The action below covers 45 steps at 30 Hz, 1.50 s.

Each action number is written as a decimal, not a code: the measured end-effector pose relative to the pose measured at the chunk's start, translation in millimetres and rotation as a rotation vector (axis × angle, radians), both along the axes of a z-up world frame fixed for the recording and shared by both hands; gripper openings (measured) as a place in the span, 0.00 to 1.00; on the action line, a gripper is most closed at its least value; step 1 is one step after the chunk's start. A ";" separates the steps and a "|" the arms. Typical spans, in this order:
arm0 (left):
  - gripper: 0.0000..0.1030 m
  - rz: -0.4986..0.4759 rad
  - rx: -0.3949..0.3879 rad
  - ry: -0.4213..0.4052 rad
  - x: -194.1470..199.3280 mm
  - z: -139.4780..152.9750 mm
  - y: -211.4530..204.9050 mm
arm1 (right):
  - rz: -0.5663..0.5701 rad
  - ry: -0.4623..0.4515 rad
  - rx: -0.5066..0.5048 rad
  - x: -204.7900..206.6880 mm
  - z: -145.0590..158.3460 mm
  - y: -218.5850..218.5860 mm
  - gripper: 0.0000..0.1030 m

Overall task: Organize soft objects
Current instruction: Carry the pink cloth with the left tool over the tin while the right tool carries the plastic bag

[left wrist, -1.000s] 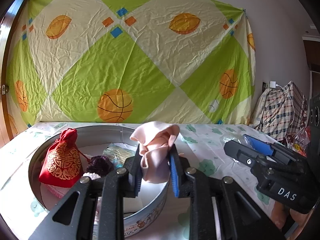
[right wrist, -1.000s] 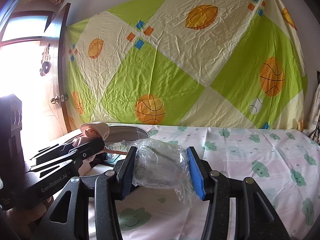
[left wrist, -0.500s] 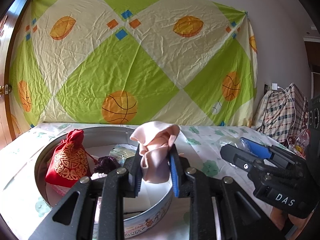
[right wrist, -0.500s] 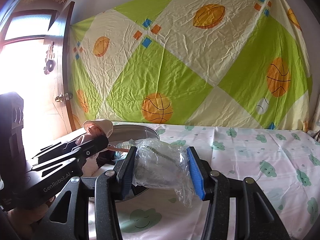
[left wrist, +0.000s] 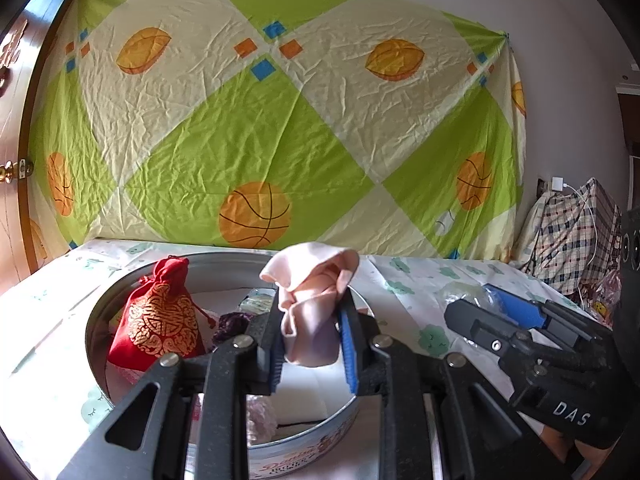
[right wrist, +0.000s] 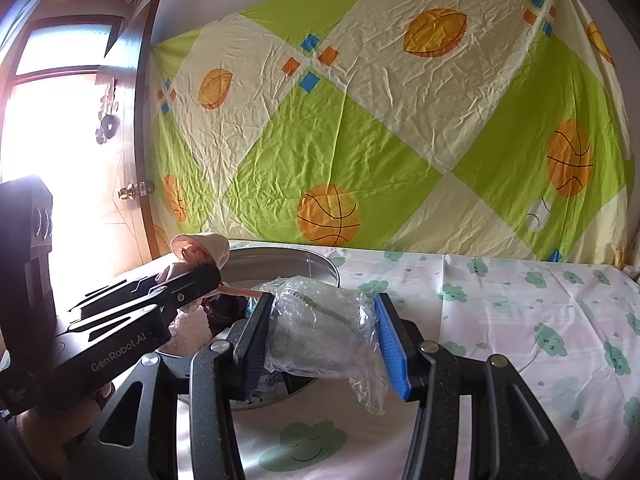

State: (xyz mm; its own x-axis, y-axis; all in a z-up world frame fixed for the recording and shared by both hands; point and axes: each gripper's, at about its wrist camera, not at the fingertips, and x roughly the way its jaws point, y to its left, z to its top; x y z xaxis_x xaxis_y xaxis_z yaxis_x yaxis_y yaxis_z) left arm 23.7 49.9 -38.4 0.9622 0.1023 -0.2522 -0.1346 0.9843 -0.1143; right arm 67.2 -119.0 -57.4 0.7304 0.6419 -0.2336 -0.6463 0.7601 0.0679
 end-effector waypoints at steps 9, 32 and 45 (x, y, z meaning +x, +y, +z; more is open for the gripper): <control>0.21 0.026 -0.018 -0.003 -5.0 -0.6 15.3 | 0.026 -0.002 -0.004 -3.1 0.2 11.6 0.51; 0.21 0.061 -0.026 0.031 -11.9 -3.4 41.9 | 0.104 0.013 -0.014 -5.6 -0.6 42.6 0.51; 0.21 0.089 -0.024 0.086 -6.3 1.4 63.3 | 0.124 0.019 -0.003 1.5 10.8 51.1 0.51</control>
